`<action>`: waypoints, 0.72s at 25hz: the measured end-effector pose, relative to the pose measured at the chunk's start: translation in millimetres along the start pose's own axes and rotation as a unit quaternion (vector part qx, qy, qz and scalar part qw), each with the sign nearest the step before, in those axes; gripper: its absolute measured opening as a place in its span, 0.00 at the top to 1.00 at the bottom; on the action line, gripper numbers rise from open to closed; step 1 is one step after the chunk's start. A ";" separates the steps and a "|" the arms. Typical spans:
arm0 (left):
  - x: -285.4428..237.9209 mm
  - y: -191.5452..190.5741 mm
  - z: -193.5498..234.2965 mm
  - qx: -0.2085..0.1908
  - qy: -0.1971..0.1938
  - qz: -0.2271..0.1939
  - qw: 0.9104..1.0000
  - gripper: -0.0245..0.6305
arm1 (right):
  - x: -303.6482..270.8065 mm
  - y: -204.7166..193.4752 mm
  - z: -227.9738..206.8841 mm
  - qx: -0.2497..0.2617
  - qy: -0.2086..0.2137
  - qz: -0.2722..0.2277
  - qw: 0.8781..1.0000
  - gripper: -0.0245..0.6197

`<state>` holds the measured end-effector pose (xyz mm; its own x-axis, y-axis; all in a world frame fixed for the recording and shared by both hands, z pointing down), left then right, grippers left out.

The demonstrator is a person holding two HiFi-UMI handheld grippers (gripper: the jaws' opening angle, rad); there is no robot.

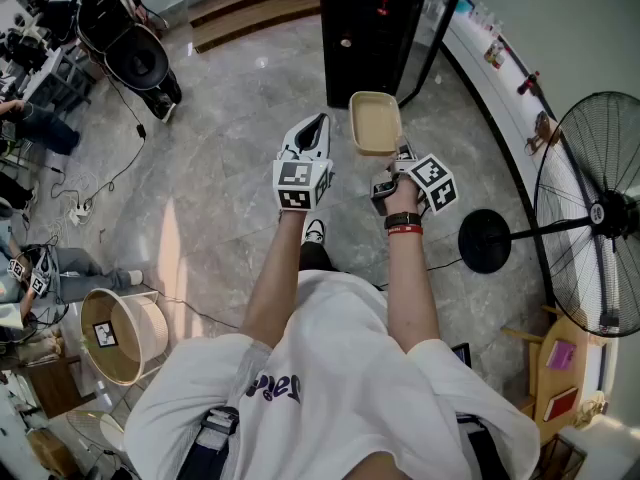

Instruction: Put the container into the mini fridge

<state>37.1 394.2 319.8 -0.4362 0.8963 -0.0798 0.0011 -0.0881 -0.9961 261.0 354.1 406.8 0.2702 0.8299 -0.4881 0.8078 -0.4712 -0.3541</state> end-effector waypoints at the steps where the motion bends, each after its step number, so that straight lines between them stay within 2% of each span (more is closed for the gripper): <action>1: -0.7 -0.7 1.5 0.000 -0.002 -0.001 1.000 0.93 | -2.1 0.6 0.1 -0.003 0.000 -0.002 1.000 0.86; 11: -38.4 -7.4 28.0 0.004 -0.013 -0.009 1.000 0.93 | -45.5 8.6 9.5 -0.014 0.005 -0.010 1.000 0.86; 18: -85.1 -1.8 73.5 0.013 -0.009 -0.004 1.000 0.93 | -95.4 27.7 42.2 -0.014 0.012 -0.020 1.000 0.86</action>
<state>8.0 286.1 331.1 -0.4531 0.8887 -0.0702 -0.0257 -0.0917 -0.9955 235.5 249.3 409.9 0.2494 0.8548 -0.4550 0.8321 -0.4295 -0.3508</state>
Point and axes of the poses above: the fingertips, and each gripper's own axes: x backward along the fingers, z to its left, y out of its top, the point moved 6 cm from there along x, backward along the fingers, and after that the axes turned 12 degrees about -y, right-handed, at the moved point
